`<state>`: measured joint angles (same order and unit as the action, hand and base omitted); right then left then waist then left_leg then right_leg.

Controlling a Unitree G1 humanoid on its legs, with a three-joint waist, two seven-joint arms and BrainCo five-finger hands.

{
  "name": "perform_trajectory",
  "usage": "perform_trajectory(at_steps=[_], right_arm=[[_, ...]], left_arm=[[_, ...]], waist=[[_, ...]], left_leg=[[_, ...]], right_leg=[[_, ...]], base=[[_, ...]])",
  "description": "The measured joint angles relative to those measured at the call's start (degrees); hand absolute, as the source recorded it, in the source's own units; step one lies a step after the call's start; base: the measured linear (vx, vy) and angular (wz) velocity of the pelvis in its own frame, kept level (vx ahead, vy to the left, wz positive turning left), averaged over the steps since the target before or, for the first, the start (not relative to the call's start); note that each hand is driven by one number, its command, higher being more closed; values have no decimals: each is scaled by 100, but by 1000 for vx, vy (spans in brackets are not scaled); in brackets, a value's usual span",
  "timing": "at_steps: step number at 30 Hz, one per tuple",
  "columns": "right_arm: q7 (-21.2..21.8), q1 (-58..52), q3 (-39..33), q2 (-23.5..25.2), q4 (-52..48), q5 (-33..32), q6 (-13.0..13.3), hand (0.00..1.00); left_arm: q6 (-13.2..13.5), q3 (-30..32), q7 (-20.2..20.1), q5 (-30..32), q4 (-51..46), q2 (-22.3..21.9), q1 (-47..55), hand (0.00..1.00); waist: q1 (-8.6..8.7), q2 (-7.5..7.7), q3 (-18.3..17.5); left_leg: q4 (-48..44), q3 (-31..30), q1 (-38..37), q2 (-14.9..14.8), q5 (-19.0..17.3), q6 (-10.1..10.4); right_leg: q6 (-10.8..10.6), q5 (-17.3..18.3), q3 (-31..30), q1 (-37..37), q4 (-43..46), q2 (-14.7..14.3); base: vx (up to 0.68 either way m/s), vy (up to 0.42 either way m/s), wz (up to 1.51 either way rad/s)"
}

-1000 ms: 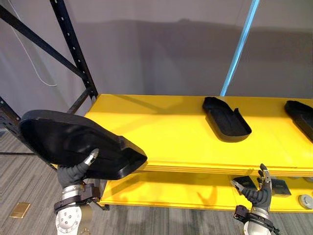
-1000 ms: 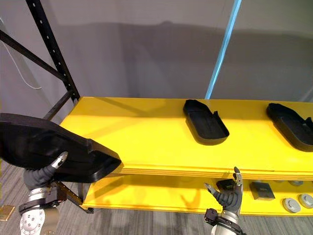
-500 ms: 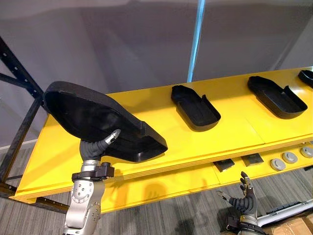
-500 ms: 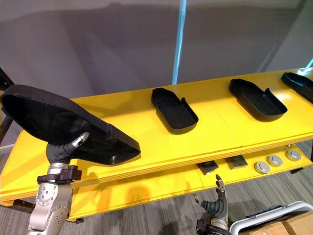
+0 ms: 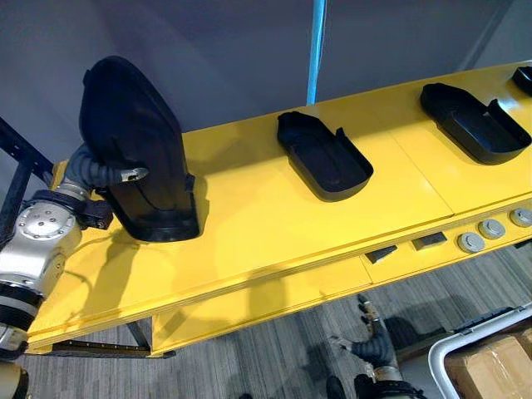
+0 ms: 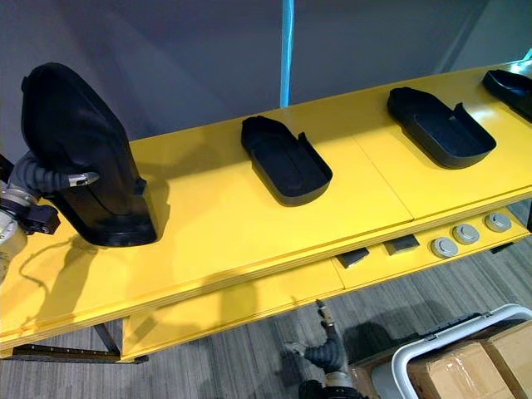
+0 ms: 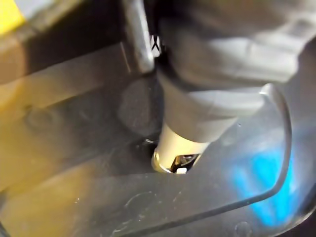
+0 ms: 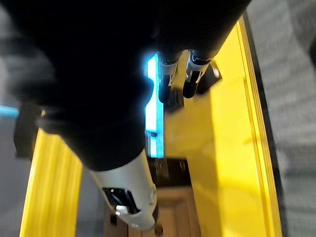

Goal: Walk over and take plastic housings, then place them on the shelf

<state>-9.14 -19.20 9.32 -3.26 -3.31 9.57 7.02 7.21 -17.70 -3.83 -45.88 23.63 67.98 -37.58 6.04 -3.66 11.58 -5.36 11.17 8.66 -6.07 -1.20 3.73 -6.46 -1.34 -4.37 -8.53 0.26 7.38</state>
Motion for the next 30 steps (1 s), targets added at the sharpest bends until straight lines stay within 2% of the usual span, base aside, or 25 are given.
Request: perform_trajectory(at_steps=[6,10,13,16,21,25,30], right_arm=[[85,156,309,-149,277,52,-3,0],[83,185,494,-159,436,196,-8,0],[81,194,590,-150,453,228,-20,0],[73,272,658,-159,449,239,-20,0],[72,271,648,-139,430,240,-20,0],[75,262,652,-131,411,239,-19,0],[133,252,651,-123,412,226,-10,0]], left_arm=[[-148,-184,-213,-633,319,91,14,100],[-288,-201,-247,-801,641,90,239,100],[-415,-326,-235,-793,1029,88,250,100],[-576,-413,-153,-739,1556,66,254,100],[-671,-404,-144,-108,2134,64,180,100],[-684,-385,-209,461,2491,77,15,100],[-744,-266,-359,1565,3053,80,-454,100]], waist=[[18,3,6],[29,20,15],[80,120,70],[61,263,120],[127,371,165],[106,371,165],[128,372,180]], left_leg=[[149,-29,-11,-36,82,41],[273,-9,-10,-41,108,80],[317,-4,-9,-38,139,81],[344,131,50,-36,160,87],[472,163,236,-29,279,97],[500,237,216,-69,288,104],[504,268,320,-122,310,138]], right_leg=[[59,-44,-20,-75,6,-55],[53,-104,-139,-189,9,-80],[46,-147,-158,-223,5,-83],[47,-228,-296,-381,-8,-95],[38,-399,-330,-565,-185,-99],[41,-406,-429,-599,-183,-145],[75,-435,-450,-732,-179,-204]], base=[[-35,-12,-2],[-58,15,-11],[-53,13,-4],[-50,21,-20],[-4,10,-5],[25,10,-12],[-1,3,-4]])
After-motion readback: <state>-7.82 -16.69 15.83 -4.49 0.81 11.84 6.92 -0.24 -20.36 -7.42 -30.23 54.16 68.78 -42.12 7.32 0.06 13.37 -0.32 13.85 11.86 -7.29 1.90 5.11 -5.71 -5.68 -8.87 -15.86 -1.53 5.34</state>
